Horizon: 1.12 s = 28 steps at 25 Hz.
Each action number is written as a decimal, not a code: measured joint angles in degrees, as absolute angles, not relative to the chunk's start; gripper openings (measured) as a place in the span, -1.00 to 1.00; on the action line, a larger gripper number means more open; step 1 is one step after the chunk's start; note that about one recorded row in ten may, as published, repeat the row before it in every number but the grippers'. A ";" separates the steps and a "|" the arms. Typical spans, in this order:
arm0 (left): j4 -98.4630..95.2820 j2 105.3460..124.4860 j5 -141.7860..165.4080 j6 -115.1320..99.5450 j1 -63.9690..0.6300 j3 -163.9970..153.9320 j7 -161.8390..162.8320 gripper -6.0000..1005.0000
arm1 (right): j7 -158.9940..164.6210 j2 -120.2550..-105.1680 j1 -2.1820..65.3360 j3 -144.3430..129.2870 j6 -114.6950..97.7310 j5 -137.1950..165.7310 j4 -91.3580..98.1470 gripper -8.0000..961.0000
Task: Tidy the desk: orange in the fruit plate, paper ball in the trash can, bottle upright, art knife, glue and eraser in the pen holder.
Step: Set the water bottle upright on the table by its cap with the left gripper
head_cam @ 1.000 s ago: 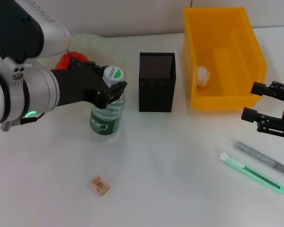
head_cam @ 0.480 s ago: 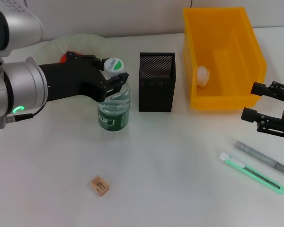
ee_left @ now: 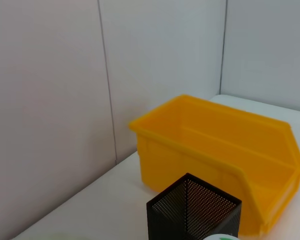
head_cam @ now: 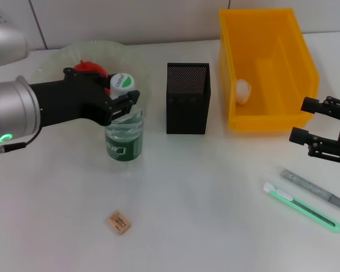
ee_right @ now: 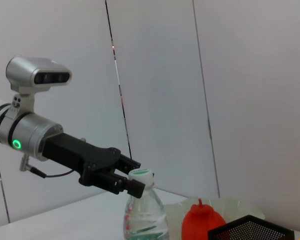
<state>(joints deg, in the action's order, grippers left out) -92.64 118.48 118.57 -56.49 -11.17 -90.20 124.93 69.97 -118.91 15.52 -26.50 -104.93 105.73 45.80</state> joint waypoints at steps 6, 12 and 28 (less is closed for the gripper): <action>-89.73 118.38 112.90 -57.16 -9.89 -87.39 120.08 -0.05 | 69.95 -118.91 15.59 -26.05 -104.93 105.73 45.30 0.57; -89.30 118.38 111.81 -58.77 -9.02 -85.79 119.08 -0.04 | 69.88 -118.92 15.76 -25.55 -104.94 105.73 44.82 0.57; -90.99 118.42 111.64 -58.97 -6.10 -83.53 117.60 -0.01 | 69.79 -119.00 15.57 -25.40 -104.94 105.64 43.93 0.57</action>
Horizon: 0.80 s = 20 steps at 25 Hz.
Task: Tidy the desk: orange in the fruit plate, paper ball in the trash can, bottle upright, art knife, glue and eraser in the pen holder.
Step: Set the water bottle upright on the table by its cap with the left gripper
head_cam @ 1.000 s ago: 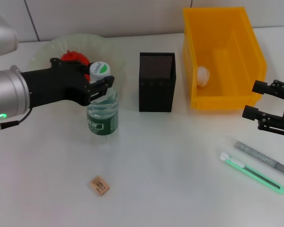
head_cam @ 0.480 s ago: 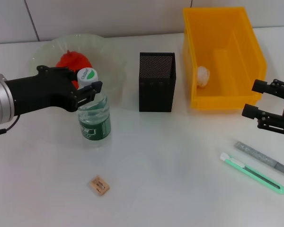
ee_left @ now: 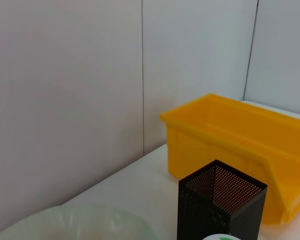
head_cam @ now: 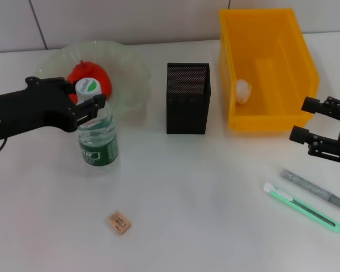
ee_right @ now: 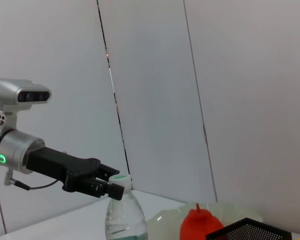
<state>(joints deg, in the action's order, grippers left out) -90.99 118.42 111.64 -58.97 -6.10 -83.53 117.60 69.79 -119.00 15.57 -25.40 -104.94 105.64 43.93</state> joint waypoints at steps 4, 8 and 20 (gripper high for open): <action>-91.31 118.35 111.62 -58.98 -5.67 -83.24 117.59 0.00 | 69.73 -119.00 15.67 -25.40 -104.94 105.64 43.60 0.57; -91.07 118.39 111.62 -58.98 -5.50 -82.29 116.86 0.00 | 69.72 -119.00 15.73 -25.40 -104.94 105.64 43.56 0.57; -89.64 118.50 111.54 -58.21 -5.56 -81.09 114.57 0.02 | 69.70 -119.00 16.24 -25.40 -104.94 105.64 43.14 0.57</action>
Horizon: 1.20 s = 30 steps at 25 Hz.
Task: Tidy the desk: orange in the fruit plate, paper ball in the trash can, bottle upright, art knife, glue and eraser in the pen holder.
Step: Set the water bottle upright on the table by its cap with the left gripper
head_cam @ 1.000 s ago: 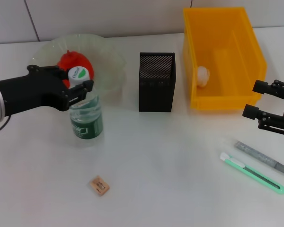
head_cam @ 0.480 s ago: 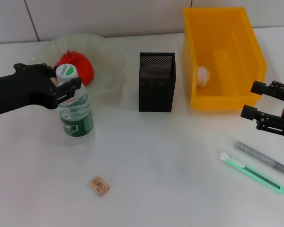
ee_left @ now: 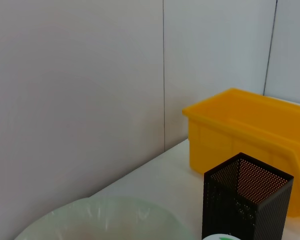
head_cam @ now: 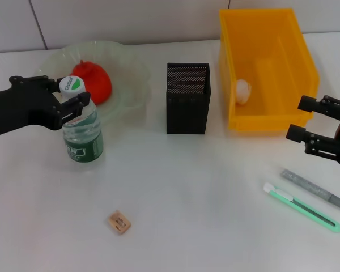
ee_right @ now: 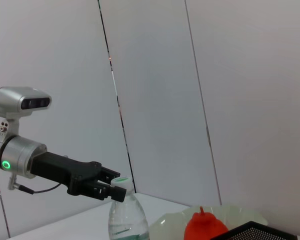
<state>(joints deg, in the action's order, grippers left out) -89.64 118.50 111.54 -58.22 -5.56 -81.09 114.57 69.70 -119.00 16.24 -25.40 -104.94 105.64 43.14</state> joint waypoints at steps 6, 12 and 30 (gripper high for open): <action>-89.03 118.56 111.25 -57.83 -5.82 -81.09 113.76 0.03 | 69.70 -119.00 16.47 -25.40 -104.94 105.64 43.15 0.56; -87.89 118.63 110.56 -57.03 -6.04 -81.11 112.49 0.04 | 69.74 -119.00 16.64 -25.40 -104.87 105.64 42.60 0.55; -84.47 118.48 107.17 -56.72 -6.90 -80.30 109.24 0.08 | 70.02 -119.00 17.15 -25.40 -104.44 105.65 42.36 0.53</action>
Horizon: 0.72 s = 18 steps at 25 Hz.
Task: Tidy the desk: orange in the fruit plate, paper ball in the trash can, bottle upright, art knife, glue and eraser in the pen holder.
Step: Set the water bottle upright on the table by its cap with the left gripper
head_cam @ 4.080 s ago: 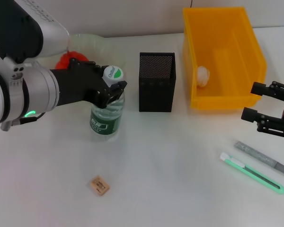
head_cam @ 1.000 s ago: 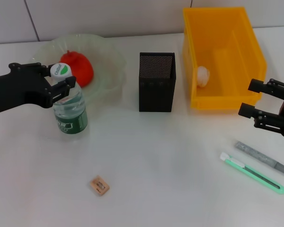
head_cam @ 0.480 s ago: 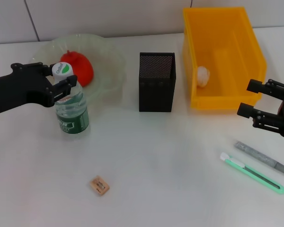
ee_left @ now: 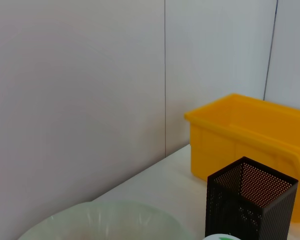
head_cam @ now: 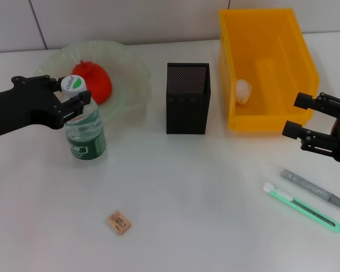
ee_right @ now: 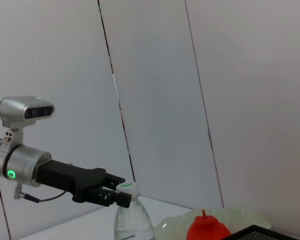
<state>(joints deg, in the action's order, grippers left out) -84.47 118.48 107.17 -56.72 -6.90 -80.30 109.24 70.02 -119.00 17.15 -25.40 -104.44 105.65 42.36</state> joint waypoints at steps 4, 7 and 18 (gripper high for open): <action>-84.90 118.41 107.18 -57.07 -6.51 -80.32 109.24 0.08 | 69.99 -119.00 17.25 -25.40 -104.34 105.65 42.36 0.52; -84.79 118.37 107.16 -57.15 -6.51 -80.27 109.24 0.09 | 69.89 -119.00 17.25 -25.40 -104.32 105.65 42.36 0.52; -84.60 118.48 107.17 -57.33 -6.99 -80.10 109.25 0.11 | 69.74 -119.00 17.23 -25.40 -104.32 105.65 42.30 0.50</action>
